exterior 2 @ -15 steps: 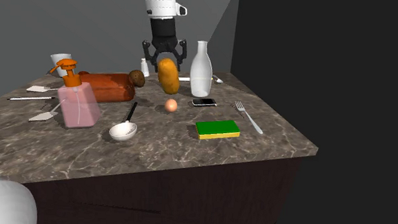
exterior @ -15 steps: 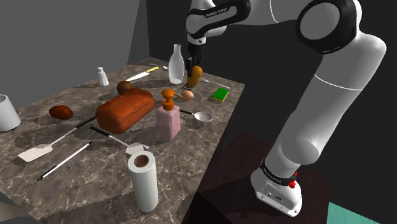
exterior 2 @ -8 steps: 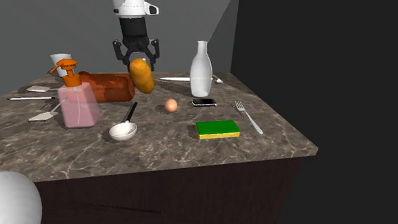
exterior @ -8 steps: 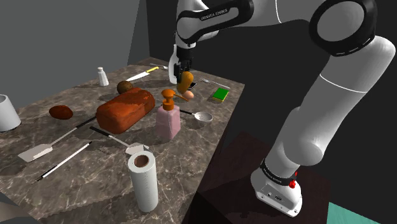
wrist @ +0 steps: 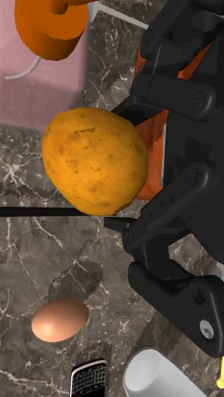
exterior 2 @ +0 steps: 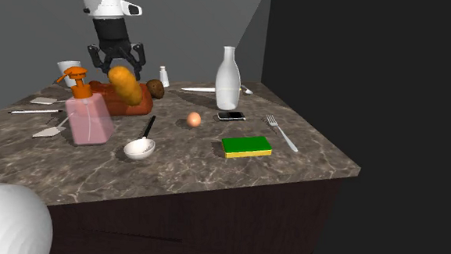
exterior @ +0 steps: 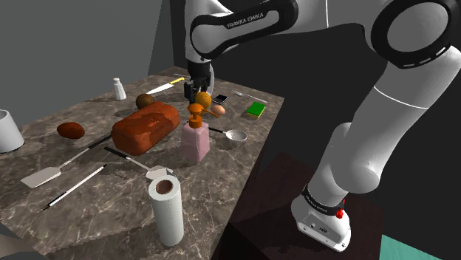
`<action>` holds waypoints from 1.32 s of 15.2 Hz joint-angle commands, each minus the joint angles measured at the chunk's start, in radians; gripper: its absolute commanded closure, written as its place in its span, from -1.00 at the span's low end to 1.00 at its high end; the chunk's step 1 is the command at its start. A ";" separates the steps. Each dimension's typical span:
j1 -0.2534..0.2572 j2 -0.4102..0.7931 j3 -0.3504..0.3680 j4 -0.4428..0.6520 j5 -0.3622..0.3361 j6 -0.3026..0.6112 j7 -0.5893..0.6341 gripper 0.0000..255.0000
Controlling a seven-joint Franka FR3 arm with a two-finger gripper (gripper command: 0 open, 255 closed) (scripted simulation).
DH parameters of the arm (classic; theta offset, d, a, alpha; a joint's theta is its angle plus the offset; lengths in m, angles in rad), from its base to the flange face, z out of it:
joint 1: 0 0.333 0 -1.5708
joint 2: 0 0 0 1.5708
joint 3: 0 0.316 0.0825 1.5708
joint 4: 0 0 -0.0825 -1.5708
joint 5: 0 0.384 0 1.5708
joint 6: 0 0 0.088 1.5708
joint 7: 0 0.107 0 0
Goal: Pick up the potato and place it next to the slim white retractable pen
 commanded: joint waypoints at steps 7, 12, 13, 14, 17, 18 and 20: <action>0.092 0.044 0.100 0.058 -0.005 -0.024 0.195 1.00; 0.150 0.100 0.157 0.128 -0.014 -0.046 0.312 1.00; 0.162 0.114 0.167 0.146 -0.017 -0.052 0.335 1.00; 0.174 0.129 0.178 0.164 -0.020 -0.057 0.359 1.00; 0.212 0.178 0.206 0.229 -0.032 -0.077 0.427 1.00; 0.225 0.197 0.215 0.253 -0.037 -0.085 0.449 1.00; 0.251 0.236 0.232 0.305 -0.048 -0.102 0.493 1.00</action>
